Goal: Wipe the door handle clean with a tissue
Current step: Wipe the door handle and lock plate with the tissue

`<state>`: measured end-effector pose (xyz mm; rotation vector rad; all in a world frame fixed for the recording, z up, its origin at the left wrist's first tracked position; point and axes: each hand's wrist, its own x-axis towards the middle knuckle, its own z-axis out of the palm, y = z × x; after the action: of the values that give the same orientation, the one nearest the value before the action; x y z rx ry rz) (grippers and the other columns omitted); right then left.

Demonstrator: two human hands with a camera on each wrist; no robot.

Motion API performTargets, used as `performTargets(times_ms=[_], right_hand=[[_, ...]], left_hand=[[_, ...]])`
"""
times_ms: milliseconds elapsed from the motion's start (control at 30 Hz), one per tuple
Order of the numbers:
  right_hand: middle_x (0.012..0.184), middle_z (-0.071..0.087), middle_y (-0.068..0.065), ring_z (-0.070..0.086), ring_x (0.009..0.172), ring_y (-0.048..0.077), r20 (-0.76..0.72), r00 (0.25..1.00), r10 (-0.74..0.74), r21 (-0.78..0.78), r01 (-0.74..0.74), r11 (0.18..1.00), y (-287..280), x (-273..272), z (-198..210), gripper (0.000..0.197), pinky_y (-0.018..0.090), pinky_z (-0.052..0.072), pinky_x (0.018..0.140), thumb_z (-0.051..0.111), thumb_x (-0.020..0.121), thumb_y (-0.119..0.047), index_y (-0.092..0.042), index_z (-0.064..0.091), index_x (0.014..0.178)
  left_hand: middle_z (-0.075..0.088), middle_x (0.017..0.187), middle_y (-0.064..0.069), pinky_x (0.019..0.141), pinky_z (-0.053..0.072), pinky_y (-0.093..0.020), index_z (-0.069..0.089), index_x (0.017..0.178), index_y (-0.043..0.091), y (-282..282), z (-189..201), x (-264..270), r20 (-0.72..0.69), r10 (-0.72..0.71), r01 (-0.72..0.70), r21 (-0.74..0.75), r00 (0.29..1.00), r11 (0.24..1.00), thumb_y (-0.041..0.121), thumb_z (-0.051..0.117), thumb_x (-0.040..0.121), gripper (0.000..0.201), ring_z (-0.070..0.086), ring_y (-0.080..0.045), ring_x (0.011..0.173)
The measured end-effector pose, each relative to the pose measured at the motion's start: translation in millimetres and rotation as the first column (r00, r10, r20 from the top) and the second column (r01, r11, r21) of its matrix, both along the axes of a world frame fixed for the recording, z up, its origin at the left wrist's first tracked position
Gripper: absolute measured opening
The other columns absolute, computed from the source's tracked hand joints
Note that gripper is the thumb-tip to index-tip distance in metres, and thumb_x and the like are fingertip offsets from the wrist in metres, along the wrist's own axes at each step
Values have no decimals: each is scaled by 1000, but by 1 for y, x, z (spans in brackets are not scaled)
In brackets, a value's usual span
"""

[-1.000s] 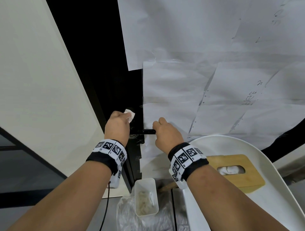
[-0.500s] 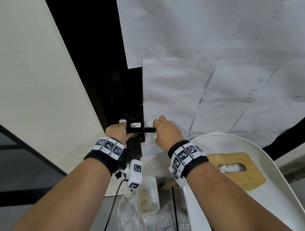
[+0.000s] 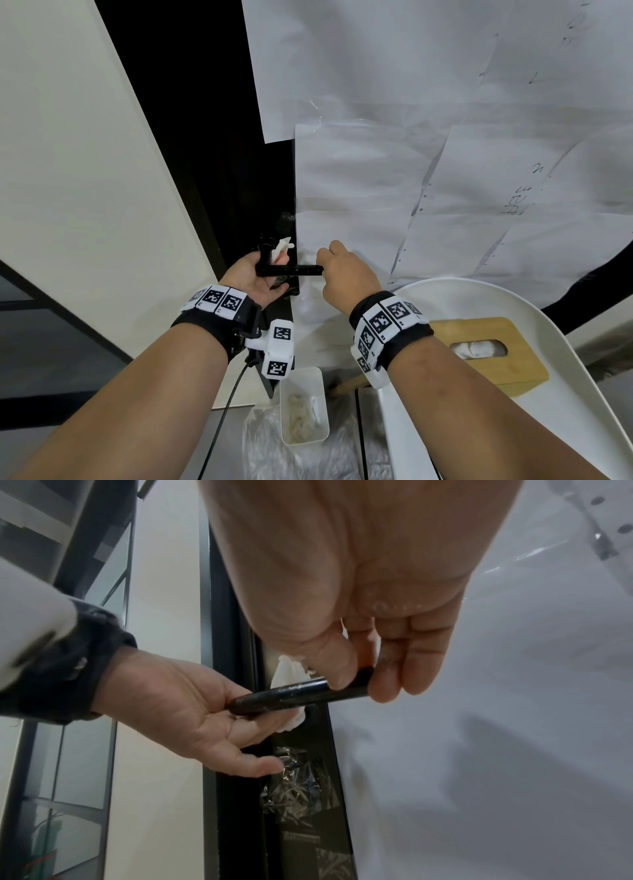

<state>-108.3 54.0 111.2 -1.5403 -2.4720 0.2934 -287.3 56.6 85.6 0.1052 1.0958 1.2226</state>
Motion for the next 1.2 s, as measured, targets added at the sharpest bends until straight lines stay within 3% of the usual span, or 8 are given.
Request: performTargets(times_ms=[200,300,400,533,633,900,1033,1200], right_hand=[[102,46,12,43,68,27,9,1000,-3,1,3,1000,0,-1,1,24,33,32,56,44,77,6,-6,51,96],[101,46,12,44,68,27,15,1000,-7,4,7,1000,1,-2,1,23,34,32,56,44,77,5,-6,51,95],[103,46,12,45,69,28,21,1000,-12,4,12,1000,1,-2,0,25,35,35,56,44,76,6,-6,51,96],[104,46,12,46,71,29,28,999,-20,0,20,1000,0,-3,-1,27,36,35,57,44,75,6,-6,51,97],[104,46,12,48,73,30,27,999,-22,7,22,1000,-1,-3,-1,27,36,36,57,44,75,7,-6,51,97],[103,45,12,47,72,30,16,1000,-22,3,22,1000,0,-2,-2,27,37,39,57,43,75,7,-6,50,97],[103,45,12,48,71,29,14,1000,-21,11,21,1000,-1,-2,-2,26,37,39,56,44,75,8,-6,51,96],[104,45,11,45,69,28,24,999,-25,8,25,1000,-1,-3,-1,28,36,38,56,44,74,7,-6,51,97]], left_hand=[[72,101,-9,79,55,-34,67,104,11,-1,-11,-9,-436,209,-181,105,875,978,21,71,85,21,70,-19,88],[73,95,0,88,54,-33,73,99,16,-8,-12,-14,-799,218,-63,221,560,973,32,76,77,28,69,-19,91],[70,78,1,67,47,-21,73,89,16,-18,6,-7,-969,151,91,171,197,981,31,66,85,17,64,-13,73],[59,60,-9,51,37,-23,67,75,5,-17,20,-2,-993,100,173,109,64,979,34,53,93,37,55,-22,60],[70,80,-8,67,42,-22,72,95,9,-15,22,-2,-995,94,203,84,-41,976,33,54,94,30,64,-23,78],[66,81,-1,70,44,-24,68,88,16,-18,26,5,-995,29,272,2,-95,962,22,62,85,9,62,-19,78],[65,74,-11,66,42,-29,64,77,2,-23,36,-1,-997,2,250,-16,-71,968,35,48,94,40,60,-25,74],[65,76,-1,61,40,-23,63,85,10,-21,23,-1,-996,35,255,14,-78,967,21,59,89,13,60,-17,72]])
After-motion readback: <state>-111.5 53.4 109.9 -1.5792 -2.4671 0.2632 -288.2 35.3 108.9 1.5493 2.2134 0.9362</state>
